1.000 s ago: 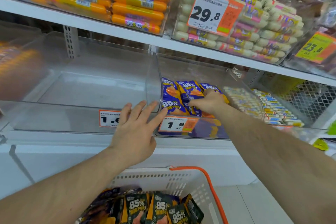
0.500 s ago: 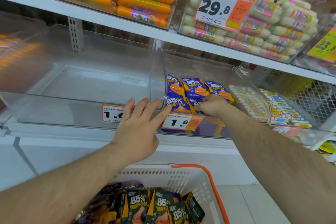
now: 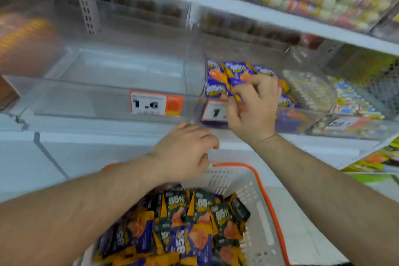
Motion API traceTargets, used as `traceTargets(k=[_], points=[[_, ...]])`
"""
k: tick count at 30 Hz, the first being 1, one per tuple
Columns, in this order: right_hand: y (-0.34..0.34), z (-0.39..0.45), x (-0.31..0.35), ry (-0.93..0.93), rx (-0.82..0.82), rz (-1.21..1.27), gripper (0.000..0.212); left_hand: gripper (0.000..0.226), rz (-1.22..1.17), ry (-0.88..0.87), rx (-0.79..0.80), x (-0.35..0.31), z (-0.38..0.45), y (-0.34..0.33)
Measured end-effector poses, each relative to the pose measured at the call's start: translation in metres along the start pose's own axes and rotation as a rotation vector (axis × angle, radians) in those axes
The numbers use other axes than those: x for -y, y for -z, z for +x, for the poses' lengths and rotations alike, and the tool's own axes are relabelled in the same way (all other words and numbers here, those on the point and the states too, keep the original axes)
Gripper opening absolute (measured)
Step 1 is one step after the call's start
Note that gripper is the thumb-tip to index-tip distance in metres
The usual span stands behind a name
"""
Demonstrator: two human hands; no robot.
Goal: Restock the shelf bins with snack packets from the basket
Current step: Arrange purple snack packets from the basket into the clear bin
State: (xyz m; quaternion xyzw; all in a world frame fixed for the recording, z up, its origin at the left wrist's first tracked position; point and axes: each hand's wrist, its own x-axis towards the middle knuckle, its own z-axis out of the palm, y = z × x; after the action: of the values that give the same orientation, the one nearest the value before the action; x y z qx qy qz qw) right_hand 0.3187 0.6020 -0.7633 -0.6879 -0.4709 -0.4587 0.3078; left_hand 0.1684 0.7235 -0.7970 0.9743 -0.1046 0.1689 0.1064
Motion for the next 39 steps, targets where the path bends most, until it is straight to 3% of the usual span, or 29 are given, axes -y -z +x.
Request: traceTargets(k=[2, 4, 9, 11, 13, 17, 21, 24, 28, 30, 33, 36, 39], points=[[-0.004, -0.053, 0.029, -0.013, 0.177, 0.149, 0.007, 0.028, -0.062, 0.092, 0.509, 0.003, -0.011, -0.008], [-0.014, -0.12, 0.043, -0.105, 0.492, 0.206, 0.009, 0.028, -0.088, 0.096, 0.74, 0.006, -0.019, -0.012], [-0.027, -0.233, 0.065, -0.178, 1.459, 0.05, 0.013, 0.031, -0.1, 0.164, 0.698, 0.007, -0.023, -0.016], [-0.023, -0.25, 0.075, -0.171, 1.647, -0.008, 0.028, 0.032, -0.093, 0.193, 0.739, 0.011, -0.024, -0.016], [-0.02, -0.261, 0.082, -0.171, 1.735, -0.046, 0.049, 0.032, -0.087, 0.212, 0.775, 0.014, -0.025, -0.018], [-0.017, -0.281, 0.089, -0.188, 1.821, -0.105, 0.089, 0.033, -0.09, 0.239, 0.832, 0.013, -0.025, -0.022], [-0.017, -0.288, 0.096, -0.271, 1.814, -0.127, 0.094, 0.033, -0.091, 0.234, 0.839, 0.011, -0.022, -0.02], [-0.017, -0.28, 0.093, -0.333, 1.801, -0.132, 0.07, 0.033, -0.095, 0.234, 0.847, 0.011, -0.02, -0.018], [-0.019, -0.253, 0.075, -0.652, 1.871, 0.089, 0.009, 0.034, -0.115, 0.27, 0.812, 0.017, -0.016, -0.008], [-0.018, -0.231, 0.062, -0.702, 1.854, 0.163, 0.011, 0.035, -0.147, 0.311, 0.78, 0.023, -0.012, 0.0], [-0.012, -0.186, 0.043, -0.777, 1.684, 0.227, 0.012, 0.042, -0.131, 0.363, 0.776, 0.031, -0.01, 0.009], [-0.001, -0.136, 0.03, -0.982, 1.413, 0.425, 0.01, 0.054, -0.076, 0.416, 0.841, 0.035, -0.011, 0.017], [0.012, -0.093, 0.026, -1.135, 1.194, 0.68, 0.027, 0.053, -0.129, 0.461, 0.77, 0.033, -0.01, 0.024]])
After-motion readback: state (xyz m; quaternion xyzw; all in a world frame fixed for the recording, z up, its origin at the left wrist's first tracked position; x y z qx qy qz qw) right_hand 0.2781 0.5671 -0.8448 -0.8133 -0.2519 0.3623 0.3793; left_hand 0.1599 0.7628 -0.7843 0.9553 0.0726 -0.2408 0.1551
